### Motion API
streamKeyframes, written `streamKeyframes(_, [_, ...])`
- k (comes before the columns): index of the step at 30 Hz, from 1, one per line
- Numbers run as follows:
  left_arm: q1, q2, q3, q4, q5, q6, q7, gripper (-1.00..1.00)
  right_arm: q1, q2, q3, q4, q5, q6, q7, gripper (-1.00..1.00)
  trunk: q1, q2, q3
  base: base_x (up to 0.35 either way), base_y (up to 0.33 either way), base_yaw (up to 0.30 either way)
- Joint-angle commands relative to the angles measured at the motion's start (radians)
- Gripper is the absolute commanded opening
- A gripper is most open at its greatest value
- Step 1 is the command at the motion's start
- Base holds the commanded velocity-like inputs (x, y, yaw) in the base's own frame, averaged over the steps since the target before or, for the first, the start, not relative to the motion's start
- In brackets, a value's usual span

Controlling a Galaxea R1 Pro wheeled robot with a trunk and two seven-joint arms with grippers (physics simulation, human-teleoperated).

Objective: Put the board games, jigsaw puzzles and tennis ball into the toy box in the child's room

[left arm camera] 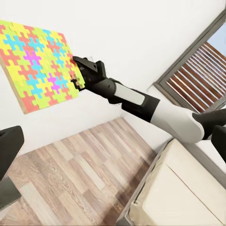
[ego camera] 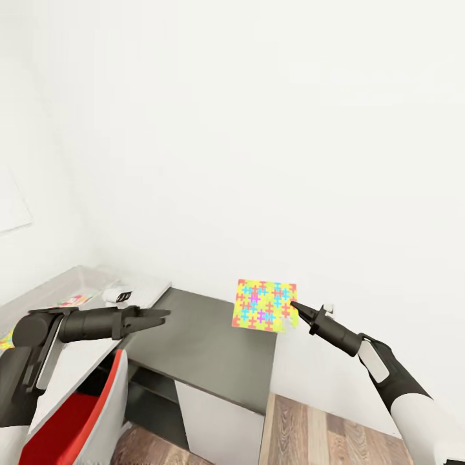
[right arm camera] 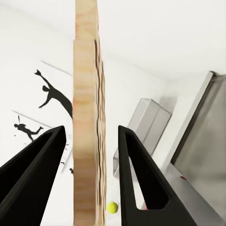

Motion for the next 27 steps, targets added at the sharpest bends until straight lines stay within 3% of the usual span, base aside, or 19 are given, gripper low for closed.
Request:
streamKeyframes(1, [-0.001,0.000,0.000,0.000,-0.001,0.011,-0.004,1.00,-0.001,0.001,0.000,0.000,-0.005,0.007,0.000,-1.00,0.000,-0.002,-0.002,0.000,0.000,0.292])
streamKeyframes(27, [-0.001,0.000,0.000,0.000,-0.002,0.011,-0.004,1.00,0.000,0.002,0.000,0.000,-0.005,0.003,0.003,-1.00,0.000,-0.002,-0.002,0.000,0.000,0.292])
